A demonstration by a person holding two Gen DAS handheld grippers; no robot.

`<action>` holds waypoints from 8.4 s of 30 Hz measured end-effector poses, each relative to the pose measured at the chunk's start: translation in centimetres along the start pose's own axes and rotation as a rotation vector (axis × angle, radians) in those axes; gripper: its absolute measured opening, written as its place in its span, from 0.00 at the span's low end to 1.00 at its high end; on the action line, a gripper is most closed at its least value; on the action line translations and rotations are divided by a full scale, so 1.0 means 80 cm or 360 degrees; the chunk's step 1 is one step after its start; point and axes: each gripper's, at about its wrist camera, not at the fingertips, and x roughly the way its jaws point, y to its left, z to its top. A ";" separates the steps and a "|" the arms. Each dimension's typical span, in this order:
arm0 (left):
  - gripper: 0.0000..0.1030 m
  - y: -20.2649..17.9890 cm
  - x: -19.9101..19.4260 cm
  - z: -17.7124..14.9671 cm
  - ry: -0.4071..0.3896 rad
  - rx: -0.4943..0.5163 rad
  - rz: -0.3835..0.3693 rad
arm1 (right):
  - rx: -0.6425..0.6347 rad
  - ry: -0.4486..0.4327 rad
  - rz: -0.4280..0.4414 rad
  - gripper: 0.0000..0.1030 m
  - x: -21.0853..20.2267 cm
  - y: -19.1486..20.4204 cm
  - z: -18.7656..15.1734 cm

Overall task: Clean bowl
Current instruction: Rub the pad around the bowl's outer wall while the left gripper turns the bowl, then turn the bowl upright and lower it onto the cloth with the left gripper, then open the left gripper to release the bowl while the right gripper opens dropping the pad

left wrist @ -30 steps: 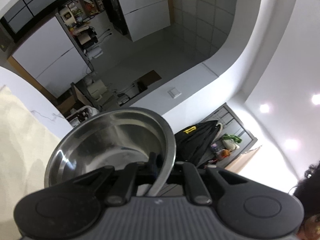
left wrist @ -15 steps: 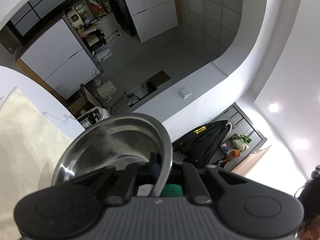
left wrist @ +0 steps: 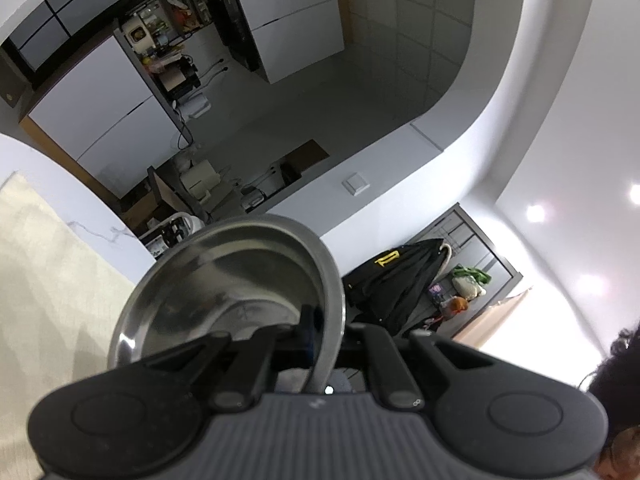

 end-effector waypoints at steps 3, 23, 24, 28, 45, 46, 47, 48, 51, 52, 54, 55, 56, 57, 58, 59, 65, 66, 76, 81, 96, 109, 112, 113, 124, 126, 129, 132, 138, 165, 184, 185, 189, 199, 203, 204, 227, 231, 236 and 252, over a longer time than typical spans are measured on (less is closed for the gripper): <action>0.07 0.001 0.001 -0.001 0.0005 0.0005 0.0016 | -0.0062 0.0055 0.0066 0.09 0.007 0.011 -0.002; 0.06 -0.005 0.008 -0.008 0.0088 0.0161 0.0185 | -0.0119 -0.0118 0.0152 0.09 -0.009 0.026 0.016; 0.06 -0.007 0.008 -0.008 0.0097 0.0177 0.0186 | -0.0114 -0.0121 0.0126 0.09 -0.009 0.024 0.016; 0.05 -0.017 0.008 -0.011 0.0130 0.0239 0.0165 | -0.0106 -0.0120 0.0044 0.09 -0.013 0.009 0.015; 0.04 -0.026 0.012 -0.024 0.0120 0.0251 0.0111 | -0.0219 0.0116 -0.0124 0.09 0.018 0.007 0.007; 0.05 -0.026 0.012 -0.023 0.0116 0.0248 0.0114 | -0.0230 0.0134 -0.0098 0.09 0.021 0.010 0.007; 0.05 -0.026 0.012 -0.023 0.0114 0.0246 0.0117 | -0.0238 0.0146 -0.0081 0.09 0.023 0.012 0.006; 0.05 -0.026 0.013 -0.022 0.0111 0.0243 0.0119 | -0.0252 0.0166 -0.0052 0.09 0.025 0.016 0.006; 0.05 -0.026 0.013 -0.022 0.0107 0.0239 0.0130 | -0.0291 0.0205 0.0021 0.09 0.031 0.027 0.006; 0.05 -0.026 0.013 -0.022 0.0108 0.0240 0.0137 | -0.0300 0.0213 0.0051 0.09 0.032 0.031 0.006; 0.05 -0.025 0.014 -0.022 0.0114 0.0243 0.0154 | -0.0307 0.0210 0.0105 0.09 0.031 0.037 0.007; 0.06 -0.025 0.014 -0.022 0.0120 0.0246 0.0166 | -0.0311 0.0203 0.0148 0.09 0.029 0.043 0.008; 0.06 -0.024 0.014 -0.023 0.0125 0.0249 0.0177 | -0.0313 0.0196 0.0173 0.09 0.028 0.045 0.009; 0.06 -0.023 0.013 -0.023 0.0128 0.0251 0.0189 | -0.0317 0.0180 0.0217 0.09 0.024 0.050 0.009; 0.06 -0.022 0.013 -0.024 0.0131 0.0253 0.0198 | -0.0324 0.0162 0.0256 0.09 0.019 0.057 0.008; 0.06 -0.021 0.012 -0.024 0.0131 0.0251 0.0202 | -0.0328 0.0154 0.0270 0.09 0.018 0.059 0.008; 0.06 -0.017 0.010 -0.022 0.0140 0.0262 0.0252 | -0.0313 0.0074 0.0265 0.09 0.009 0.059 0.015; 0.06 -0.016 0.010 -0.022 0.0144 0.0261 0.0261 | -0.0305 0.0060 0.0245 0.09 0.007 0.056 0.016; 0.05 -0.017 0.012 -0.024 0.0184 0.0294 0.0267 | -0.0269 0.0066 0.0020 0.09 0.009 0.036 0.015; 0.05 -0.023 0.010 -0.025 0.0184 0.0290 0.0183 | -0.0250 0.0113 -0.0050 0.09 0.014 0.021 0.012; 0.06 -0.017 0.009 -0.024 0.0158 0.0270 0.0241 | -0.0365 0.0174 0.0168 0.09 0.028 0.056 0.004; 0.05 -0.020 0.008 -0.021 0.0156 0.0253 0.0196 | -0.0272 0.0147 0.0040 0.09 0.026 0.037 0.005; 0.05 -0.023 0.007 -0.020 0.0151 0.0258 0.0178 | -0.0285 0.0173 0.0057 0.09 0.032 0.038 0.001; 0.06 -0.023 0.007 -0.019 0.0149 0.0258 0.0175 | -0.0291 0.0177 0.0066 0.09 0.033 0.040 0.000; 0.06 -0.010 -0.002 -0.015 0.0115 0.0232 0.0252 | -0.0336 0.0095 0.0217 0.09 0.025 0.062 0.009; 0.06 -0.009 -0.005 -0.013 0.0103 0.0227 0.0261 | -0.0319 0.0058 0.0214 0.09 0.018 0.058 0.013; 0.06 -0.004 -0.011 -0.008 0.0071 0.0195 0.0272 | -0.0260 0.0005 0.0196 0.09 0.011 0.049 0.016; 0.06 0.001 -0.016 -0.004 0.0038 0.0158 0.0283 | -0.0208 -0.0024 0.0159 0.09 0.004 0.039 0.018; 0.06 0.006 -0.022 0.004 -0.0013 0.0125 0.0307 | -0.0140 0.0054 0.0065 0.09 0.017 0.025 0.011; 0.08 -0.007 -0.053 0.031 -0.0367 0.0199 0.0666 | 0.0193 0.0243 -0.0194 0.09 0.014 -0.033 -0.027; 0.08 0.002 -0.009 0.037 -0.0323 0.0322 0.0772 | 0.0381 0.0440 -0.0240 0.09 0.024 -0.065 -0.059; 0.08 0.003 -0.004 0.037 -0.0308 0.0342 0.0779 | 0.0389 0.0445 -0.0243 0.09 0.025 -0.067 -0.060; 0.09 0.001 0.018 0.031 -0.0216 0.0426 0.0801 | 0.0430 0.0469 -0.0258 0.09 0.025 -0.074 -0.069; 0.14 0.004 0.067 0.004 0.0124 0.0541 0.0806 | 0.0524 0.0490 -0.0253 0.09 0.024 -0.086 -0.081; 0.17 0.008 0.076 -0.003 0.0223 0.0578 0.0821 | 0.0554 0.0483 -0.0217 0.09 0.027 -0.084 -0.079; 0.18 0.010 0.077 -0.004 0.0247 0.0585 0.0830 | 0.0560 0.0483 -0.0198 0.09 0.028 -0.082 -0.079; 0.44 0.000 0.087 -0.037 0.0508 0.0766 0.1105 | 0.0608 0.0581 -0.0243 0.18 0.051 -0.082 -0.080; 0.58 -0.004 0.087 -0.037 0.0497 0.0769 0.1144 | 0.0610 0.0572 -0.0241 0.45 0.049 -0.080 -0.077; 0.68 -0.008 0.083 -0.034 0.0458 0.0723 0.1152 | 0.0593 0.0574 -0.0252 0.59 0.045 -0.072 -0.074; 0.91 -0.036 0.068 -0.044 0.0376 0.0777 0.1205 | 0.0607 0.0508 -0.0299 0.90 0.006 -0.063 -0.071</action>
